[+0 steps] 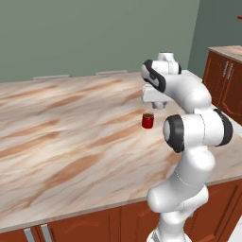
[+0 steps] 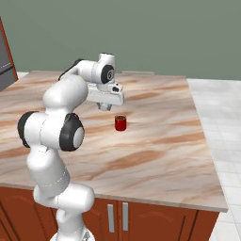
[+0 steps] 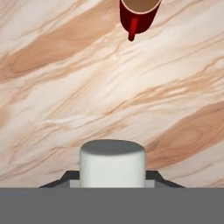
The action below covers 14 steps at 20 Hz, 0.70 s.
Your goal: Pick up the marshmallow and place it in the cup of hot chocolate on the dining counter.
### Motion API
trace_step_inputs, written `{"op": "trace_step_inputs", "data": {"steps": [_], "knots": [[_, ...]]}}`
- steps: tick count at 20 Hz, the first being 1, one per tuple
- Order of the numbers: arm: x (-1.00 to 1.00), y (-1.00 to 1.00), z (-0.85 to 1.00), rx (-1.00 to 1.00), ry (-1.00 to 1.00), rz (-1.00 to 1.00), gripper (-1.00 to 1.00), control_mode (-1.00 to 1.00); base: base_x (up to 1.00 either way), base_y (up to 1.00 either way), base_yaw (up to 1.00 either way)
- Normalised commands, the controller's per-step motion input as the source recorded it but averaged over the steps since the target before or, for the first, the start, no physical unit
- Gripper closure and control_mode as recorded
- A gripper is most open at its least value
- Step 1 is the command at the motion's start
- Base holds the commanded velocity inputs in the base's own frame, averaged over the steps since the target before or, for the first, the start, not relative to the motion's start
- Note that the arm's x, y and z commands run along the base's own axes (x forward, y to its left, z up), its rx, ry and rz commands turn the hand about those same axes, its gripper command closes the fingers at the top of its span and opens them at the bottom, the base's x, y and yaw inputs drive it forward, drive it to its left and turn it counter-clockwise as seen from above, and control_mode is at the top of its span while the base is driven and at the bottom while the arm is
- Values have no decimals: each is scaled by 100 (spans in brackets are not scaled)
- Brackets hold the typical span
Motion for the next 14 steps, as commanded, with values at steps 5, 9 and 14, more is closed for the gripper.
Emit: {"op": "trace_step_inputs", "data": {"steps": [5, 9, 14], "knots": [[53, 0, -45, 0, -4, 0, 100, -100, 0, 0, 0], [46, -2, -48, -1, 0, 0, 100, -100, 0, 0, 0], [53, -7, -39, 0, 0, 0, 100, -100, 0, 0, 0]]}}
